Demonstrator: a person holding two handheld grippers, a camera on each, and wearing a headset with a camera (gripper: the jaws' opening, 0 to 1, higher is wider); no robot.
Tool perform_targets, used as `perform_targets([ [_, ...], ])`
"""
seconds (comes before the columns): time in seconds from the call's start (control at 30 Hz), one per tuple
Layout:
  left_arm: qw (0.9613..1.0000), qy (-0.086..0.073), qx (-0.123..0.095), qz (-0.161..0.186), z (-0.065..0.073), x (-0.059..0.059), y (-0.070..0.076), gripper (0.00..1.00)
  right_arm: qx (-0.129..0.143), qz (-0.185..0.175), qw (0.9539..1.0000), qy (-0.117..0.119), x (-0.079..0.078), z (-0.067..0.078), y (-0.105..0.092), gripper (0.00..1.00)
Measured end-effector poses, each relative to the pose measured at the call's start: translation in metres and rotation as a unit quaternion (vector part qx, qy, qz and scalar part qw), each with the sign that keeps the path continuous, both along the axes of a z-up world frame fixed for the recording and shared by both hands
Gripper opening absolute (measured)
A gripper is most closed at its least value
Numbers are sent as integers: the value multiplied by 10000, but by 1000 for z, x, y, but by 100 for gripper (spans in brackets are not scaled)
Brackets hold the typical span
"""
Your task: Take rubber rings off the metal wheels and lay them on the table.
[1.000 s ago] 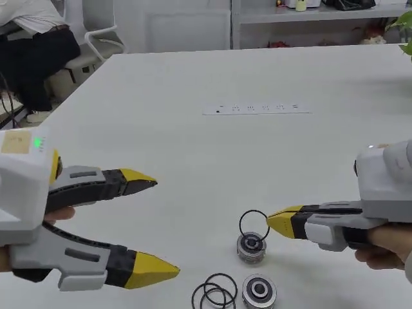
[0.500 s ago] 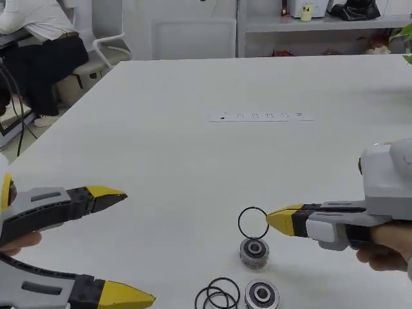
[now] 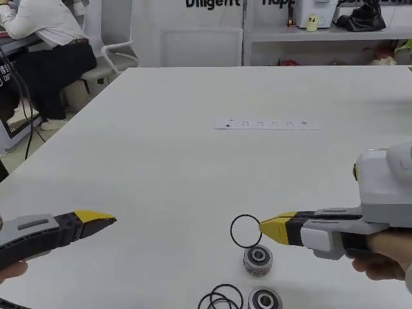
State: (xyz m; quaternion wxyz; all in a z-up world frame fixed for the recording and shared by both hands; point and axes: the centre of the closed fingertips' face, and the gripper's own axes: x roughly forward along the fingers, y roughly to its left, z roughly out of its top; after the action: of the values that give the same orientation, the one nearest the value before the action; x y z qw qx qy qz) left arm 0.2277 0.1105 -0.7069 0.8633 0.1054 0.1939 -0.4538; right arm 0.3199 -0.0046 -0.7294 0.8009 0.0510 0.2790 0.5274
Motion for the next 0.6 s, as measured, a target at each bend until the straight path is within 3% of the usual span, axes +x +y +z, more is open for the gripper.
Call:
perform_targets([
  [0.6, 9997, 124, -75, 211, -8, -7, 8, 94, -211, 575, 9980, 159, -24, -16, 19, 0],
])
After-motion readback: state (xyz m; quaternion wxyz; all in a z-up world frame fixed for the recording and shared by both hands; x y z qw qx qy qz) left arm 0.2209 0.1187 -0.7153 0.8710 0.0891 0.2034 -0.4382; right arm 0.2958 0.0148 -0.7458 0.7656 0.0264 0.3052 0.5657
